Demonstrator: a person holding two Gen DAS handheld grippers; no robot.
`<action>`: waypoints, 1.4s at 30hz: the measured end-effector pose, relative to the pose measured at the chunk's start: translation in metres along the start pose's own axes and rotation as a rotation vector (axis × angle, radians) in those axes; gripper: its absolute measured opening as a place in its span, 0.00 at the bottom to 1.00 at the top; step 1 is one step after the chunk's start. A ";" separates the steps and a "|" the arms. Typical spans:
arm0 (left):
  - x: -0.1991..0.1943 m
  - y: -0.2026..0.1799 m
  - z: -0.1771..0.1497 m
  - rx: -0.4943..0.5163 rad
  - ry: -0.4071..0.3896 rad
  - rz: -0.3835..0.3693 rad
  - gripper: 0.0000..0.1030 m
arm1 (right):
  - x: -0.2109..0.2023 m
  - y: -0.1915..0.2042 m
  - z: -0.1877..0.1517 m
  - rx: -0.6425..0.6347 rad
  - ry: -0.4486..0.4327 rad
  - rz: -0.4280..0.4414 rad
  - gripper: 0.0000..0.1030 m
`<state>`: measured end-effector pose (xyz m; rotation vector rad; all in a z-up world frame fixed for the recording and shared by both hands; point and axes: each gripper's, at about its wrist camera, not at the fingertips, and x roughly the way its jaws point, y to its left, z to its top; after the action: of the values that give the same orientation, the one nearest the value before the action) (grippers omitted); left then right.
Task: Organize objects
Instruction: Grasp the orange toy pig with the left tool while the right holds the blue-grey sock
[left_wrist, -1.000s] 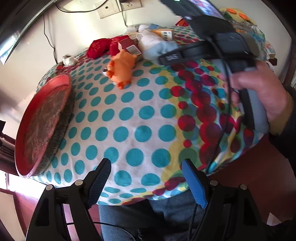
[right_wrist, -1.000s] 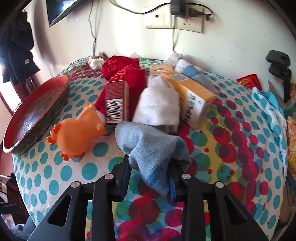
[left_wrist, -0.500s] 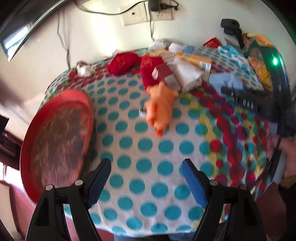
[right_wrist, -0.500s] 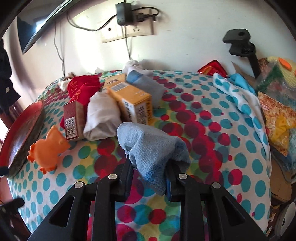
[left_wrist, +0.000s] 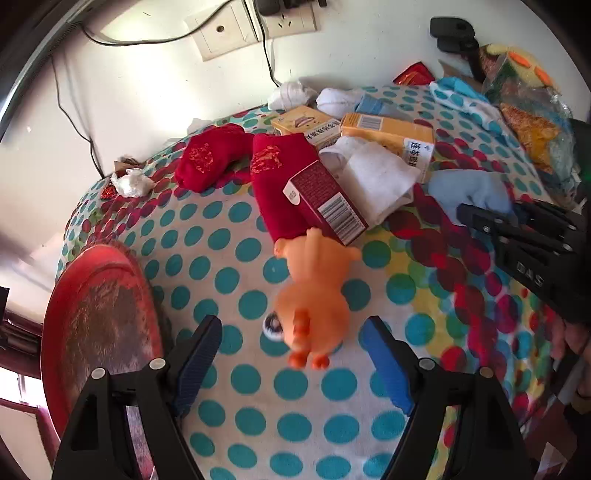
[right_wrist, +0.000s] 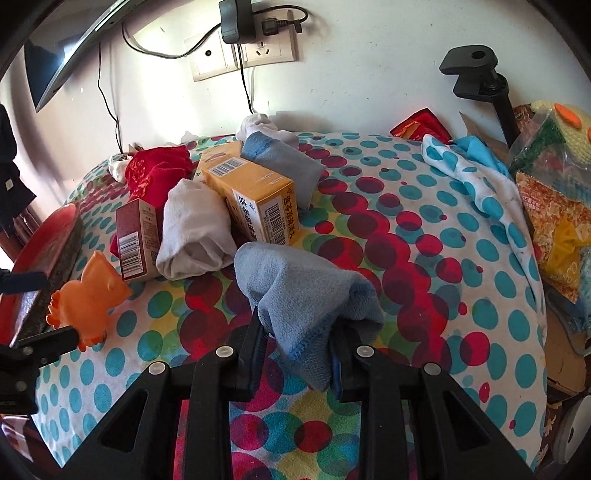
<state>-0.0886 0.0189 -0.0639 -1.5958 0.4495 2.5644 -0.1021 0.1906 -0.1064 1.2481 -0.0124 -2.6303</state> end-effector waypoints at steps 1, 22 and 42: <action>0.005 -0.001 0.003 0.001 0.006 -0.005 0.79 | 0.000 0.000 0.000 0.001 0.000 -0.001 0.25; 0.034 0.006 0.013 -0.049 0.021 -0.029 0.49 | 0.003 0.001 0.002 -0.001 0.003 -0.004 0.28; -0.011 0.106 -0.019 -0.239 -0.031 -0.009 0.49 | 0.003 0.004 0.002 -0.026 0.006 -0.035 0.28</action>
<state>-0.0913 -0.0863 -0.0406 -1.6195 0.1366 2.7183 -0.1052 0.1855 -0.1071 1.2594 0.0444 -2.6473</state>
